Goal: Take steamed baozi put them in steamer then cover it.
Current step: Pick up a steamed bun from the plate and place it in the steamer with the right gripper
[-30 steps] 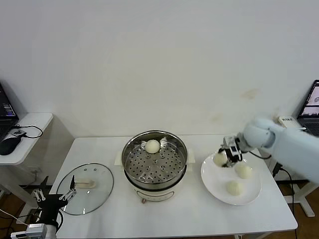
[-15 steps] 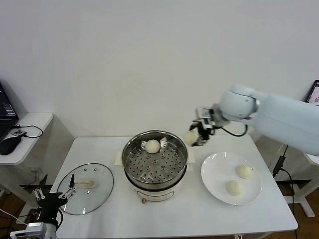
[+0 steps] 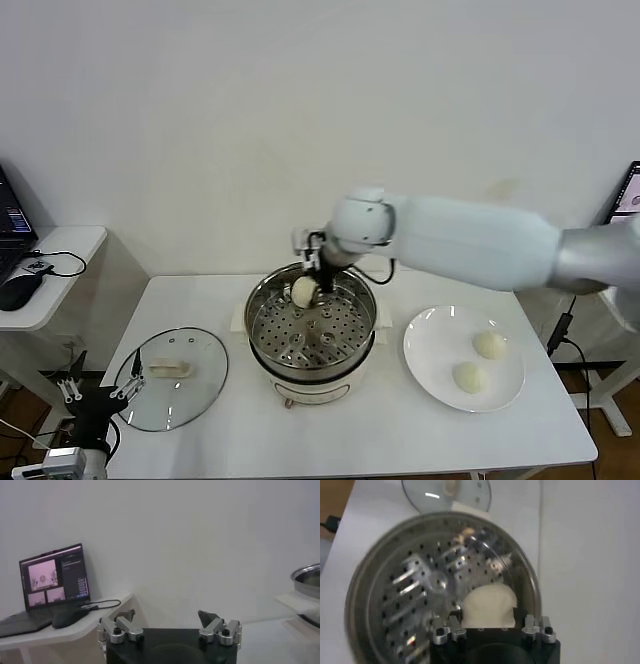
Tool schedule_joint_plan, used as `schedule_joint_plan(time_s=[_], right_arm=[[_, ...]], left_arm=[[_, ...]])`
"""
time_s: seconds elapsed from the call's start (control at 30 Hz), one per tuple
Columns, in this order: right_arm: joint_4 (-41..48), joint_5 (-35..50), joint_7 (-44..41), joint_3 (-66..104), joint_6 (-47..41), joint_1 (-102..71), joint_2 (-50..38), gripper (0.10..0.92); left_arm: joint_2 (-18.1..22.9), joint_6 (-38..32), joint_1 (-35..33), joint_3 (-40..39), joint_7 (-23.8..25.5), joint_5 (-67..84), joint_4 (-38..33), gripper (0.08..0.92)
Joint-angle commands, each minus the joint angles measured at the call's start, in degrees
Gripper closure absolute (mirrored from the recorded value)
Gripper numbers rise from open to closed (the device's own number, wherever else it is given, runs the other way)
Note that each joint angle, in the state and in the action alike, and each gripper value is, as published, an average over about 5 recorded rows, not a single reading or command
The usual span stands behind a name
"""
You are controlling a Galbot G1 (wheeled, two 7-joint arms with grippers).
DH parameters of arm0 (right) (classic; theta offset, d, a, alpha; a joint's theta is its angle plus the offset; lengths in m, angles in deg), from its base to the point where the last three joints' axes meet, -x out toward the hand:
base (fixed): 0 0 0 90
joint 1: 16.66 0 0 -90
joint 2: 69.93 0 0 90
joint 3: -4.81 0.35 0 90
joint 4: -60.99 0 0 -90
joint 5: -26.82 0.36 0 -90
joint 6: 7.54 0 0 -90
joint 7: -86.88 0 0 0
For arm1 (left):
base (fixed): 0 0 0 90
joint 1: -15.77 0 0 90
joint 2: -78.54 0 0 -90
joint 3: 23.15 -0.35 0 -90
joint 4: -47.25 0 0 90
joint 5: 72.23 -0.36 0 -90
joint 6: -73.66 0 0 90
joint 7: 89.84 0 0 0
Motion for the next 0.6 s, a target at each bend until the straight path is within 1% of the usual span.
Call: schedule_joint_plan(time_s=[0.03,0.43,0.6], right_arm=[[5.1,1.9,1.8,-0.7,-1.8,-2.6,9.4,0.389],[7.9,-1.6,1.5,-2.0,-1.7,-4.9,10.6,0.389],[8.1,-1.3,1.4,-1.8,-1.8,-5.2,10.4,0.384]], left_arm=[[0.1,-0.2,0.2,0.0,0.0,0.0,0.3,0.177],[0.2,-0.5,0.2,-0.1,-0.1,-0.1,0.5,0.177],[0.2,-0.5,0.2,-0.1,-0.1,-0.1,0.5,0.177]])
